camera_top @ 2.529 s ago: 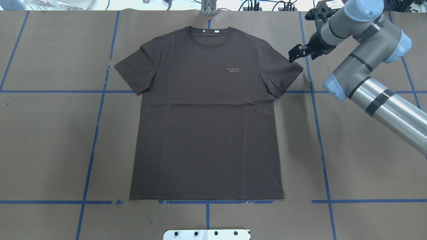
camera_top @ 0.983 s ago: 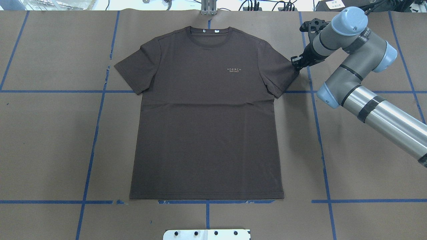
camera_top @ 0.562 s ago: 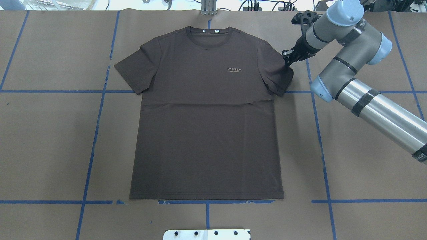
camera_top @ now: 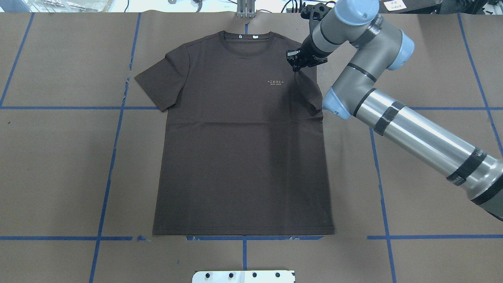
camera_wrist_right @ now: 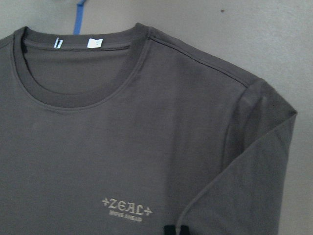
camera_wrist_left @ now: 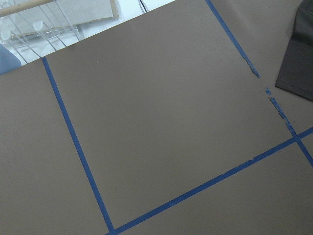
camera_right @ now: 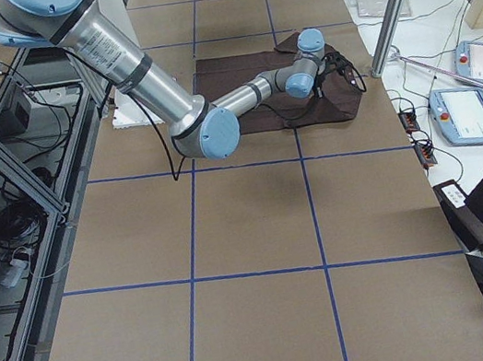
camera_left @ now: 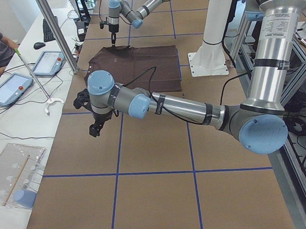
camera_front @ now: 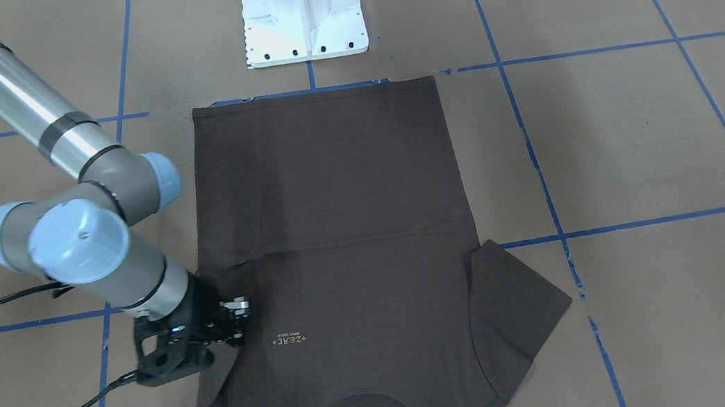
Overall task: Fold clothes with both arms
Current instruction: 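Grasp the sleeve with the right gripper and fold it inward over the shirt, then release the sleeve and raise the right gripper while the left arm approaches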
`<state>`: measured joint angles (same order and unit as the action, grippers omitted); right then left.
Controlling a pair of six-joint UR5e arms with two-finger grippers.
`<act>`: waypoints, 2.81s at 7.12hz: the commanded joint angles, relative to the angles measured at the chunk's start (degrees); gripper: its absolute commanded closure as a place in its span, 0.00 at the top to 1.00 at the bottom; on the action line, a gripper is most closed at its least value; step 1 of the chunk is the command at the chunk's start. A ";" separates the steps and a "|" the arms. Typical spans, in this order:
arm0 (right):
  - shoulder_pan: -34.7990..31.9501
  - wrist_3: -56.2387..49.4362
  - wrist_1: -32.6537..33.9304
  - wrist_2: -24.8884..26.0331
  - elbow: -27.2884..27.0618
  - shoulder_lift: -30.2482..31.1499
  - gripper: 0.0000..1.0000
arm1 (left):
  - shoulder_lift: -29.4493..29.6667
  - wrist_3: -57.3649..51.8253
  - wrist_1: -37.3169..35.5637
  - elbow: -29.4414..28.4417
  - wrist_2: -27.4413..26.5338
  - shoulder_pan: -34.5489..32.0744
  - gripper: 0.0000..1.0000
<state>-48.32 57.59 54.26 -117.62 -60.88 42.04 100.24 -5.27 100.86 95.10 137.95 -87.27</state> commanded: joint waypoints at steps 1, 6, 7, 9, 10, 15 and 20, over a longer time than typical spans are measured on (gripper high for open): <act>3.49 0.77 0.85 7.47 4.09 -4.68 0.00 | 0.04 0.00 0.03 0.17 0.04 -0.01 1.00; 0.71 1.30 2.41 2.36 -0.18 -1.72 1.00 | 5.55 9.31 0.82 -1.66 -0.22 4.62 1.00; -2.80 0.43 9.30 -4.66 -4.03 -1.09 1.00 | 6.63 21.67 5.96 -2.02 -0.74 10.57 1.00; -4.84 0.16 19.53 -6.91 -13.26 1.89 1.00 | 7.16 44.19 21.14 -2.90 -5.55 19.91 1.00; -6.51 0.24 19.91 -8.32 -13.82 2.43 1.00 | 8.73 47.43 28.00 -3.60 -5.76 20.73 1.00; -10.65 -0.89 32.75 -9.73 -28.40 6.71 1.00 | 12.17 63.54 32.11 2.11 -8.29 25.21 1.00; -14.08 -5.64 33.10 -13.52 -40.52 21.22 1.00 | 18.72 66.53 25.47 -11.98 -15.59 34.09 1.00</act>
<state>-61.89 52.27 87.35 -130.55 -99.05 60.43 115.17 60.61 129.50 88.95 123.76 -53.78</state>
